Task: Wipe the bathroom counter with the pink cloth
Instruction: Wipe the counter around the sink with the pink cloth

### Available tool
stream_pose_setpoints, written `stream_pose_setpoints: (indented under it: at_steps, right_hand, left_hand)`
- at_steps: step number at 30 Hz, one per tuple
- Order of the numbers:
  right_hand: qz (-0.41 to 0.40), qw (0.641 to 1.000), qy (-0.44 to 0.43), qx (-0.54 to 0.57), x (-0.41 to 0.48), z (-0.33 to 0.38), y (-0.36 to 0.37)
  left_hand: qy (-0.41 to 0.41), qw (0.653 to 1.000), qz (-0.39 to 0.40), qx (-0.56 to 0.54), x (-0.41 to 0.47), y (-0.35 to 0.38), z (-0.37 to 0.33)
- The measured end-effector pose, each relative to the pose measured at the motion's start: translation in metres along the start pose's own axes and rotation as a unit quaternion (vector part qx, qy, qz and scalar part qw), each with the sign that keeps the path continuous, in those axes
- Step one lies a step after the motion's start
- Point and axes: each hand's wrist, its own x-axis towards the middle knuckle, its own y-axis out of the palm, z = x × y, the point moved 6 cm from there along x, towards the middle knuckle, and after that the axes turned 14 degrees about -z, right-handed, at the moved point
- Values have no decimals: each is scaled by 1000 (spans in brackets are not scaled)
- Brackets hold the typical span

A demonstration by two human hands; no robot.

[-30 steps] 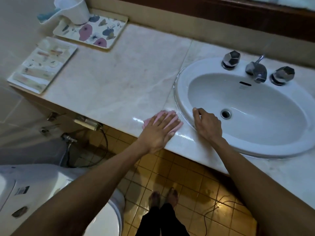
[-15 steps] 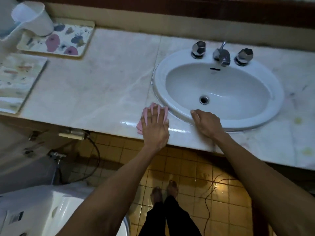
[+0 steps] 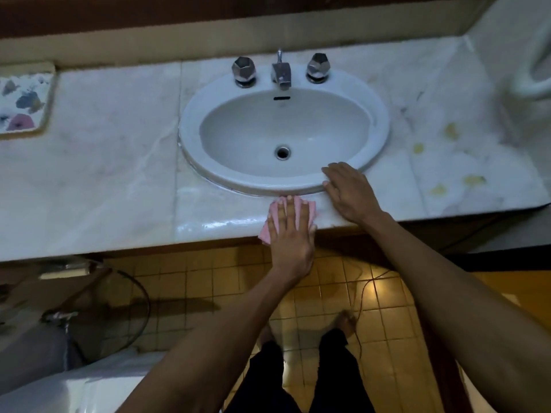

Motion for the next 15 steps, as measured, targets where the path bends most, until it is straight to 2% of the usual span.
stream_pose_setpoints:
  at_steps: [5,9,15]
  right_hand:
    - [4,998,62,25,-19,-75,-30]
    - [-78,985,137,75,-47,-154,-81]
    - [-171,958,225,54,-92,-290,-152]
  left_hand:
    - [5,1000,2,5,11,24,-47]
    - [31,999,12,-11,27,40,-90]
    - [34,999,29,0,64,91,-175]
